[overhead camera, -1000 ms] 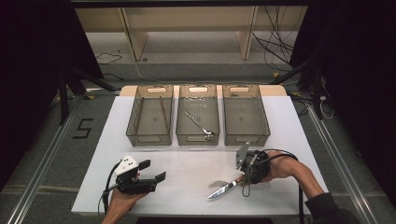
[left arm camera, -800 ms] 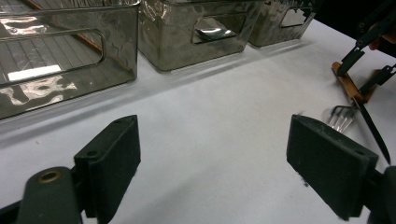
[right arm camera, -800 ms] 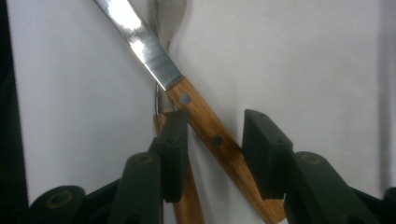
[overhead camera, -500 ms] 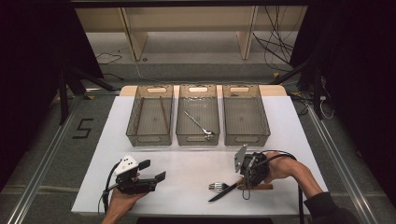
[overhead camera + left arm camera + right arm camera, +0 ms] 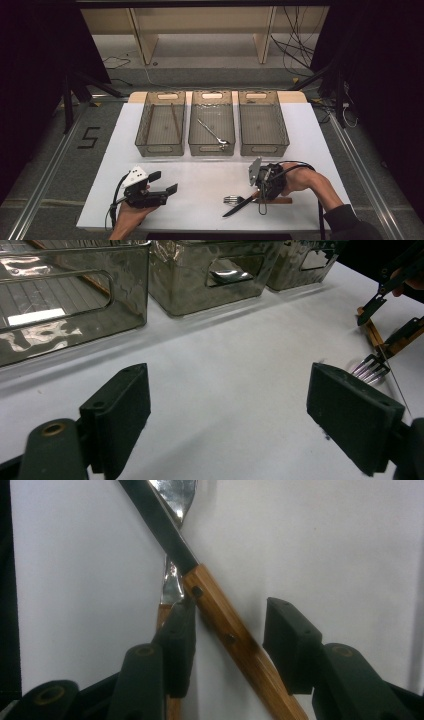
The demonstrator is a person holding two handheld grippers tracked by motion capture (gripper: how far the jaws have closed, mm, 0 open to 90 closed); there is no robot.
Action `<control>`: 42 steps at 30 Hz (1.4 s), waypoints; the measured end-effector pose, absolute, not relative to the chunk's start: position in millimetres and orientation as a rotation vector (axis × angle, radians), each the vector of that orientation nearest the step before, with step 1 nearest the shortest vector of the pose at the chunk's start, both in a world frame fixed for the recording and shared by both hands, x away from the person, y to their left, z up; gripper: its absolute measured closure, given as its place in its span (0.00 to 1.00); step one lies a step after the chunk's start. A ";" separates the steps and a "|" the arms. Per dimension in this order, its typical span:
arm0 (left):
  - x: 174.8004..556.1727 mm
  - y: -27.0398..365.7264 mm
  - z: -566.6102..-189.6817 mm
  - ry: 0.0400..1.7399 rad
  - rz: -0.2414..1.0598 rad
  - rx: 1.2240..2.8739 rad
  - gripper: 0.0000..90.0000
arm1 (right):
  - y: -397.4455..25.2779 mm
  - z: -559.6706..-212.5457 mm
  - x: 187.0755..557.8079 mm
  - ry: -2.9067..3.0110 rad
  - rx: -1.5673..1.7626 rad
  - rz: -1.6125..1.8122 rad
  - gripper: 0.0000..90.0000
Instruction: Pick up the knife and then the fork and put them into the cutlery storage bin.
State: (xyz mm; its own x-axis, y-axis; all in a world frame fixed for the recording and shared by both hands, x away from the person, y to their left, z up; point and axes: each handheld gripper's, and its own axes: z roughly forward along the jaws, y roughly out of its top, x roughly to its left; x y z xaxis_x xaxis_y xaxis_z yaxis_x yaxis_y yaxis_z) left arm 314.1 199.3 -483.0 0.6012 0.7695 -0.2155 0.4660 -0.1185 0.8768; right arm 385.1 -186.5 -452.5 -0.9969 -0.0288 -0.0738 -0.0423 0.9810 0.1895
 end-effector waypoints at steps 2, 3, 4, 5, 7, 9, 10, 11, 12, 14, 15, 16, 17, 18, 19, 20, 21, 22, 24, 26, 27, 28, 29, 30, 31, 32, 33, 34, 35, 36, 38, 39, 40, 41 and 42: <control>314.4 199.5 -483.1 1.014 0.353 1.763 0.19 | -187.3 -453.0 386.3 3.067 -0.025 0.307 0.59; 314.3 199.6 -483.0 1.014 0.354 1.764 0.20 | -187.8 -453.3 388.1 3.074 -0.023 0.311 0.59; 314.1 199.5 -482.9 1.013 0.355 1.762 0.20 | -188.6 -454.0 390.1 3.082 -0.024 0.325 0.59; 314.0 199.5 -482.8 1.013 0.356 1.762 0.20 | -189.3 -454.2 391.7 3.095 -0.014 0.330 0.59; 314.0 199.8 -482.8 1.013 0.356 1.761 0.20 | -190.1 -455.3 392.9 3.096 -0.011 0.350 0.59; 314.0 200.1 -482.8 1.017 0.355 1.760 0.19 | -189.5 -455.1 391.4 3.095 0.007 0.319 0.60; 313.9 199.9 -482.9 1.019 0.354 1.754 0.20 | -188.4 -459.4 389.8 3.094 0.001 0.254 0.60; 313.7 199.9 -482.7 1.019 0.353 1.752 0.20 | -188.5 -460.5 389.4 3.089 -0.009 0.248 0.61; 313.6 200.1 -482.5 1.019 0.353 1.753 0.20 | -189.0 -459.5 388.8 3.091 -0.007 0.250 0.63; 313.9 200.1 -482.7 1.021 0.352 1.754 0.20 | -188.2 -459.2 387.3 3.091 -0.013 0.250 0.67; 314.0 200.0 -482.8 1.021 0.352 1.754 0.20 | -187.8 -458.7 386.8 3.091 -0.031 0.244 0.68; 313.9 199.6 -482.8 1.020 0.353 1.752 0.20 | -187.4 -459.0 386.2 3.087 -0.039 0.245 0.69; 313.9 199.5 -482.6 1.018 0.355 1.753 0.20 | -187.2 -458.6 385.5 3.086 -0.040 0.243 0.69; 313.9 199.9 -482.5 1.017 0.354 1.759 0.20 | -187.4 -459.6 385.7 3.079 -0.065 0.260 0.70; 314.0 199.5 -482.8 1.020 0.354 1.752 0.20 | -187.4 -458.7 384.7 3.082 -0.062 0.249 0.71; 314.1 199.6 -482.9 1.020 0.354 1.753 0.20 | -187.1 -459.0 384.1 3.076 -0.077 0.252 0.72; 314.0 199.8 -482.7 1.020 0.353 1.755 0.20 | -186.9 -458.8 383.2 3.072 -0.087 0.249 0.73; 313.9 199.8 -482.6 1.020 0.352 1.753 0.20 | -186.9 -458.5 382.5 3.071 -0.093 0.246 0.73; 313.8 199.8 -482.6 1.020 0.352 1.753 0.20 | -186.8 -458.2 381.4 3.063 -0.111 0.248 0.75; 313.8 199.9 -482.6 1.020 0.352 1.754 0.20 | -187.1 -457.5 380.4 3.049 -0.122 0.252 0.79; 313.8 199.9 -482.6 1.020 0.352 1.754 0.20 | -187.2 -457.0 380.5 3.047 -0.126 0.260 0.81; 313.8 200.0 -482.5 1.020 0.352 1.753 0.20 | -187.7 -456.5 380.6 3.048 -0.134 0.264 0.84; 313.8 200.0 -482.5 1.020 0.352 1.753 0.20 | -188.1 -456.4 380.7 3.049 -0.132 0.269 0.85; 313.9 200.0 -482.6 1.021 0.351 1.752 0.20 | -188.4 -456.4 381.0 3.046 -0.132 0.266 0.85; 314.0 200.1 -482.7 1.020 0.351 1.754 0.20 | -188.8 -456.5 380.5 3.048 -0.139 0.272 0.85; 314.0 200.1 -482.7 1.021 0.351 1.753 0.20 | -188.9 -456.4 380.2 3.047 -0.146 0.273 0.85; 313.9 200.1 -482.7 1.021 0.351 1.753 0.20 | -189.0 -456.2 379.8 3.041 -0.152 0.276 0.85; 314.0 200.1 -482.6 1.020 0.351 1.753 0.20 | -189.3 -455.5 379.8 3.041 -0.158 0.280 0.85; 314.0 200.0 -482.7 1.021 0.351 1.753 0.20 | -189.6 -454.6 379.5 3.037 -0.151 0.294 0.85; 314.0 200.0 -482.7 1.021 0.351 1.753 0.20 | -190.1 -453.5 379.8 3.033 -0.143 0.306 0.85; 313.9 200.1 -482.6 1.021 0.351 1.752 0.20 | -191.8 -449.8 379.9 3.026 -0.116 0.335 0.85; 313.9 200.1 -482.6 1.021 0.352 1.751 0.20 | -192.7 -447.6 380.5 3.022 -0.110 0.351 0.85; 314.0 200.2 -482.6 1.021 0.352 1.751 0.20 | -193.9 -446.1 380.5 3.013 -0.092 0.385 0.85; 314.0 200.3 -482.6 1.021 0.352 1.752 0.20 | -194.8 -443.4 380.6 3.010 -0.075 0.399 0.85; 314.0 200.3 -482.7 1.021 0.352 1.750 0.20 | -195.8 -441.0 381.2 2.997 -0.062 0.415 0.85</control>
